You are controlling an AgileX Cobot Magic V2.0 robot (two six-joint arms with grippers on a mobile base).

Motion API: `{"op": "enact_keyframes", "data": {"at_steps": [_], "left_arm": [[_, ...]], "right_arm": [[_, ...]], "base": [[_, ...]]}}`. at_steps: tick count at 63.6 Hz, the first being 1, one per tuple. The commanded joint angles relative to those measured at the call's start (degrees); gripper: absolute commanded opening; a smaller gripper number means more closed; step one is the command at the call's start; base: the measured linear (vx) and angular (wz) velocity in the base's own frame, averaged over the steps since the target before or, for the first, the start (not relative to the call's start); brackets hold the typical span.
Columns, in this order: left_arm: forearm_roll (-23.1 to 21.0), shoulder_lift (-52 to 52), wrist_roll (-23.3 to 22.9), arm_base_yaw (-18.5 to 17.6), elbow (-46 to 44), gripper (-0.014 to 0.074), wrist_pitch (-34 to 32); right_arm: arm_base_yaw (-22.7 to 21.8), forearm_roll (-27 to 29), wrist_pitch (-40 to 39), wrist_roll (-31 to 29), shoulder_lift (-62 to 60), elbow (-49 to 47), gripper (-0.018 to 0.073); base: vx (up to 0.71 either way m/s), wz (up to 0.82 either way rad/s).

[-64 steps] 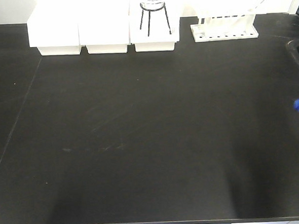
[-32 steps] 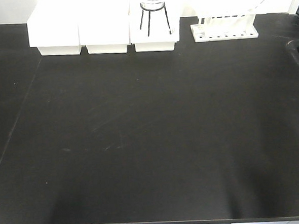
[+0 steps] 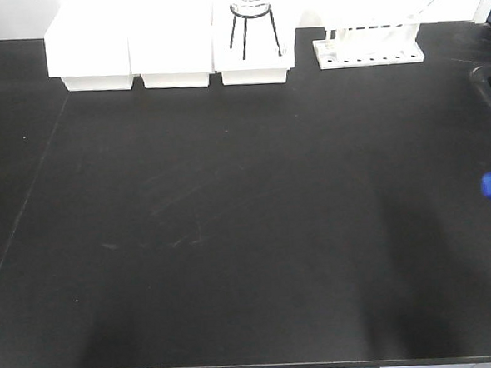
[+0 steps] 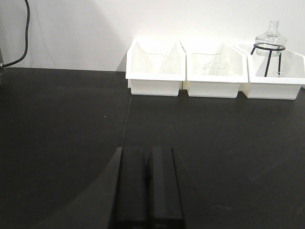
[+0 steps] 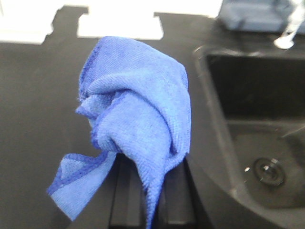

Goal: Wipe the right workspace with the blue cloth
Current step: 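Lift the blue cloth up with the right gripper, then drive the base backward and turn away from the bench, holding the cloth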

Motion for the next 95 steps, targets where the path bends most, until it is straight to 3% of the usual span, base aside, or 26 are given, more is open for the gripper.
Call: {"op": "enact_keyframes", "data": {"at_steps": [1, 17, 95], "left_arm": [[0.1, -0.9, -0.5, 0.3, 1.8, -0.0006, -4.5], [0.1, -0.9, -0.5, 0.3, 1.8, -0.0006, -4.5], [0.1, -0.9, -0.5, 0.3, 1.8, -0.0006, -4.5]], "right_arm": [[0.1, 0.3, -1.2, -1.4, 0.1, -1.7, -0.0001], [0.1, 0.3, 2.4, -1.4, 0.1, -1.7, -0.0001], [0.1, 0.3, 2.5, -1.4, 0.1, -1.7, -0.0001]], "base": [[0.0, 0.0], [0.0, 0.0], [-0.07, -0.01]]}}
